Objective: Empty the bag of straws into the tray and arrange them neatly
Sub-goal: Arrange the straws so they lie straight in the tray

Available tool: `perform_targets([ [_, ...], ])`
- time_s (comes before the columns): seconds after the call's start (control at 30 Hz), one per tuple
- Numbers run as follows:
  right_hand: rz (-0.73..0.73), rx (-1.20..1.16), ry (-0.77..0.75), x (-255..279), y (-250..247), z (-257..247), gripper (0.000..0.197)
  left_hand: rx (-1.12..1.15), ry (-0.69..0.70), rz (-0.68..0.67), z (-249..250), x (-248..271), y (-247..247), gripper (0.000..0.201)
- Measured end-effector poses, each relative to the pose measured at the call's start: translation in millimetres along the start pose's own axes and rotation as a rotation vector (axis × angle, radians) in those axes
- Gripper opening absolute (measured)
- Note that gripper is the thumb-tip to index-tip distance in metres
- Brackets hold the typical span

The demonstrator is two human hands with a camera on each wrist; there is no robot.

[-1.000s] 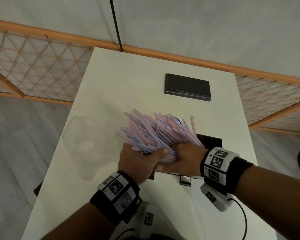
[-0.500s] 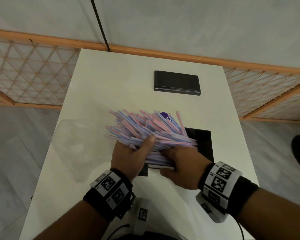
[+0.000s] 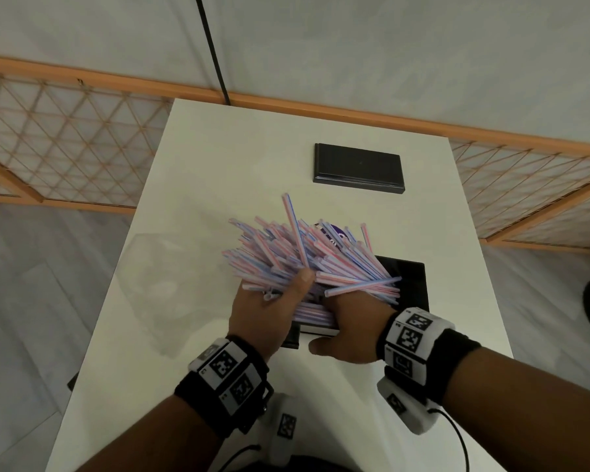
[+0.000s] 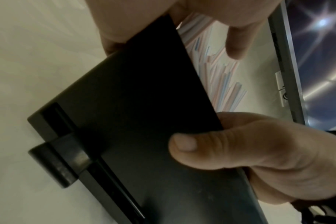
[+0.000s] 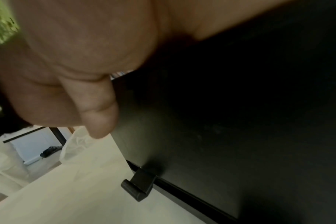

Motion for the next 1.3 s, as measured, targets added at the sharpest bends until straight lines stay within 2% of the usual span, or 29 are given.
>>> perform_targets([
  [0.07, -0.011, 0.010, 0.022, -1, 0, 1, 0.085, -0.055, 0.035, -0.010, -4, -1, -2, 0.048],
  [0.17, -0.101, -0.017, 0.058, -6, 6, 4, 0.096, -0.102, 0.077, -0.031, -5, 0, -1, 0.064],
  [0.27, -0.159, -0.069, 0.115, -12, 5, 12, 0.085, -0.119, 0.061, -0.023, -2, 0, -1, 0.071],
  [0.37, -0.078, -0.047, 0.004, -13, 4, 9, 0.081, -0.141, 0.035, -0.061, -6, -3, -1, 0.066],
  [0.43, -0.006, -0.022, -0.091, -12, 9, 4, 0.078, -0.177, 0.022, -0.076, -9, -4, -1, 0.073],
  [0.47, 0.004, -0.014, -0.080, -11, 12, 2, 0.076, -0.213, 0.031, -0.061, -11, -4, -2, 0.076],
  [0.57, 0.031, -0.044, 0.008, -1, 8, 4, 0.072, -0.231, 0.048, -0.007, -12, -5, -6, 0.065],
  [0.63, 0.074, -0.048, -0.041, 12, -4, 0, 0.063, -0.204, 0.057, -0.012, -10, -5, -6, 0.056],
  [0.73, 0.134, -0.049, -0.071, 32, -18, 0, 0.038, -0.185, 0.071, -0.019, -4, -5, -6, 0.050],
  [0.8, 0.180, -0.038, -0.053, 44, -25, 7, 0.038, -0.170, 0.065, 0.002, -1, -5, -7, 0.052],
  [0.87, 0.279, -0.035, -0.011, 54, -31, 17, 0.042, -0.141, 0.056, 0.026, 3, -3, -8, 0.051],
  [0.93, 0.402, -0.015, 0.057, 61, -38, 29, 0.032, -0.118, 0.046, 0.058, 6, -2, -7, 0.043],
  [1.0, 0.453, -0.003, 0.152, 63, -43, 40, 0.023, -0.093, 0.030, 0.110, 8, -2, -6, 0.031],
  [1.07, 0.410, -0.021, 0.244, 59, -43, 48, 0.028, -0.055, 0.006, 0.162, 12, -1, -7, 0.023],
  [1.17, 0.367, -0.063, 0.243, 47, -38, 43, 0.057, -0.033, 0.007, 0.183, 20, 1, -6, 0.023],
  [1.3, 0.452, -0.092, 0.147, 42, -38, 21, 0.053, -0.050, 0.016, 0.185, 24, 0, -8, 0.016],
])
Point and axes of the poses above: each hand's wrist, its own x-axis away from the middle knuckle, its own y-axis out of the palm, z = x × y, the point moved 3 cm from there along -x, towards the middle knuckle, and after that the axes turned 11 degrees about z, right-handed, at the moved point
